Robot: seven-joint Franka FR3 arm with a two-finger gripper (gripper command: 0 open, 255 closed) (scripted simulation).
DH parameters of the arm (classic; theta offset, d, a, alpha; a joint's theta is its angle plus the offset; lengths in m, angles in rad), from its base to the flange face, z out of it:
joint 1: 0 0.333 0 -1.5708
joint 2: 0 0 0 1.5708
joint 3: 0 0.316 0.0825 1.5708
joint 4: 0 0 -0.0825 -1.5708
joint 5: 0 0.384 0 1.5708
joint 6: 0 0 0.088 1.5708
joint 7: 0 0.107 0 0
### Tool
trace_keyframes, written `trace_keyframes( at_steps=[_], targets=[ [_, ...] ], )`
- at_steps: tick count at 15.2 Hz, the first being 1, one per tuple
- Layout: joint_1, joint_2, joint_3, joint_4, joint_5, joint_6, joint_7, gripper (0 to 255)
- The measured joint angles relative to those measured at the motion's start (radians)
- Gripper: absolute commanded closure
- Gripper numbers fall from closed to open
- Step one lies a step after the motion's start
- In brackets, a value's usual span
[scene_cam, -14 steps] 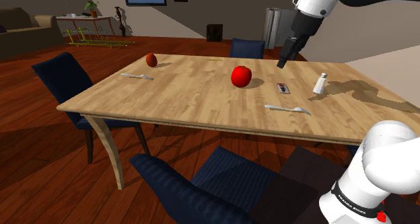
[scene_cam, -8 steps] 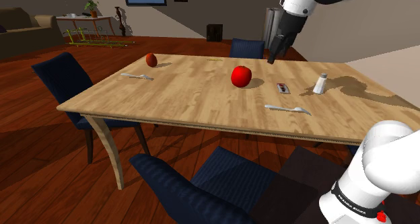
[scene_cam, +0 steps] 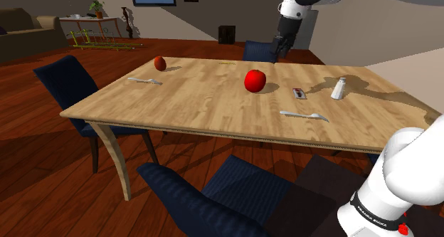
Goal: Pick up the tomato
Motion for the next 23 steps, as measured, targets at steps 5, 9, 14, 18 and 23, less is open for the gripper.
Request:
trace_keyframes(
  at_steps=[5,9,14,18,23],
  targets=[
    [-0.01,0.212,-0.058,0.181,0.053,-0.012,-0.085,0],
    [-0.036,0.41,-0.092,0.386,0.116,-0.062,-0.153,0],
    [-0.099,0.66,-0.109,0.685,0.196,-0.163,-0.217,0],
    [-0.11,0.701,-0.108,0.698,0.209,-0.143,-0.23,0],
    [-0.102,0.688,-0.107,0.621,0.205,-0.079,-0.232,255]
  ],
)
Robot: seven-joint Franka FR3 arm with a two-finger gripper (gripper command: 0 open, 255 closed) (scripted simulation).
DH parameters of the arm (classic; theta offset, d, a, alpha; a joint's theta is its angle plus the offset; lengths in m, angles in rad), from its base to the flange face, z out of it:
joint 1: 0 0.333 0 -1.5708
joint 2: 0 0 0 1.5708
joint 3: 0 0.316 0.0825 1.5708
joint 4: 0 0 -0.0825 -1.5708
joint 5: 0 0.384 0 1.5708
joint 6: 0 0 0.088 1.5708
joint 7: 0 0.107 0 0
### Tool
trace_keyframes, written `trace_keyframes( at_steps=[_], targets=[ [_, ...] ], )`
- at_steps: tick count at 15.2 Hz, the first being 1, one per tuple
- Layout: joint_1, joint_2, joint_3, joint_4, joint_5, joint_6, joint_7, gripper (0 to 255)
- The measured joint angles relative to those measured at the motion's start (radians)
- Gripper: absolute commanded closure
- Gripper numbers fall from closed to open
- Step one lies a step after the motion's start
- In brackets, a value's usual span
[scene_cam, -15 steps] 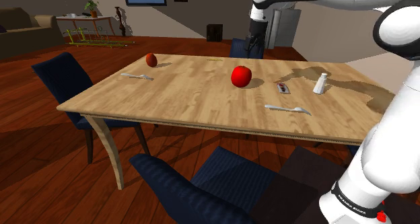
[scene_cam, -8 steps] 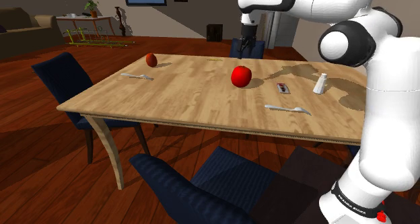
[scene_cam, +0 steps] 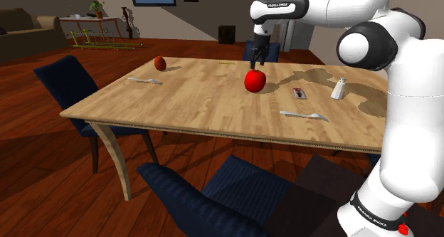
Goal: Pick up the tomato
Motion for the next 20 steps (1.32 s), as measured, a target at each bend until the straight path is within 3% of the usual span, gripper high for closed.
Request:
trace_keyframes(
  at_steps=[11,20],
  targets=[
    [0.0,-0.001,0.0,0.0,0.0,-0.001,-0.001,255],
    [-0.019,0.038,-0.001,0.172,0.011,-0.134,0.005,255]
  ],
)
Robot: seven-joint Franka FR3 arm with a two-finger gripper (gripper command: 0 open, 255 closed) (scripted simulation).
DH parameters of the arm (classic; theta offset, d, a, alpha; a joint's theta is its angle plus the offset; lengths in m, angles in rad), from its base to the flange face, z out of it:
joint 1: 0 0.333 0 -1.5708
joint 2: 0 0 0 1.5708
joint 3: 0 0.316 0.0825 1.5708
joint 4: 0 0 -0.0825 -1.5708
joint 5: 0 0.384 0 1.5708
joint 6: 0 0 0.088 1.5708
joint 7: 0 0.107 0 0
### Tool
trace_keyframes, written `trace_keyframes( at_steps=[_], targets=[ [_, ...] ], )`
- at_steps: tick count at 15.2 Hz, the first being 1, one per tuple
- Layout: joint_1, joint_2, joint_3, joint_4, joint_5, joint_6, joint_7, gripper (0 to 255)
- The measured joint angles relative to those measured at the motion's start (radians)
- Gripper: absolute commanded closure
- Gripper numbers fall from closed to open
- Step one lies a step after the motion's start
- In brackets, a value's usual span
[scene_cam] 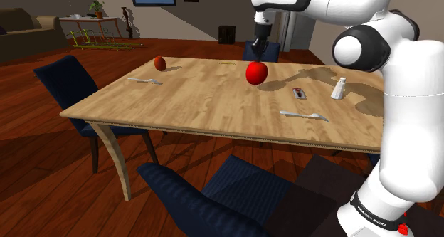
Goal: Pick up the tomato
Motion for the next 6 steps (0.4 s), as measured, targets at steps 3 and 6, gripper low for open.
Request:
trace_keyframes(
  at_steps=[3,6],
  targets=[
    [-0.011,0.021,0.0,0.073,0.007,-0.053,0.001,255],
    [-0.024,0.05,0.001,0.156,0.015,-0.106,0.002,255]
  ],
)
